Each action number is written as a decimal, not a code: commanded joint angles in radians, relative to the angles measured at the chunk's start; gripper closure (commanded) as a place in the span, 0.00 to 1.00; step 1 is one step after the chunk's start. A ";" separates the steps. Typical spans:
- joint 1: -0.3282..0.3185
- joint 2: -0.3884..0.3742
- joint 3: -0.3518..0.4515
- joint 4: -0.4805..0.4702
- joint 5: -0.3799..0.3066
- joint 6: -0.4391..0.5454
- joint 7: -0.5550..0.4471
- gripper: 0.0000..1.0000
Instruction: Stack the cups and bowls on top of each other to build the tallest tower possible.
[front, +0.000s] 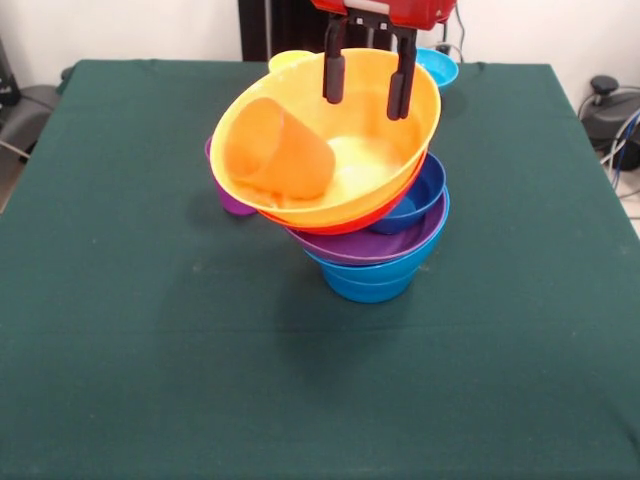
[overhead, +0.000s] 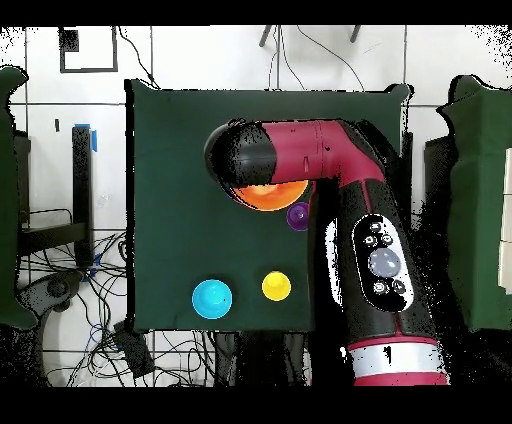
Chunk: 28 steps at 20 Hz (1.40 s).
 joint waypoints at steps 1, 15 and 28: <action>0.001 -0.014 0.053 0.001 -0.053 0.085 -0.220 0.00; 0.041 -0.177 0.032 0.103 0.027 0.225 -0.156 0.00; 0.073 -0.176 0.005 0.172 0.022 0.126 -0.056 0.00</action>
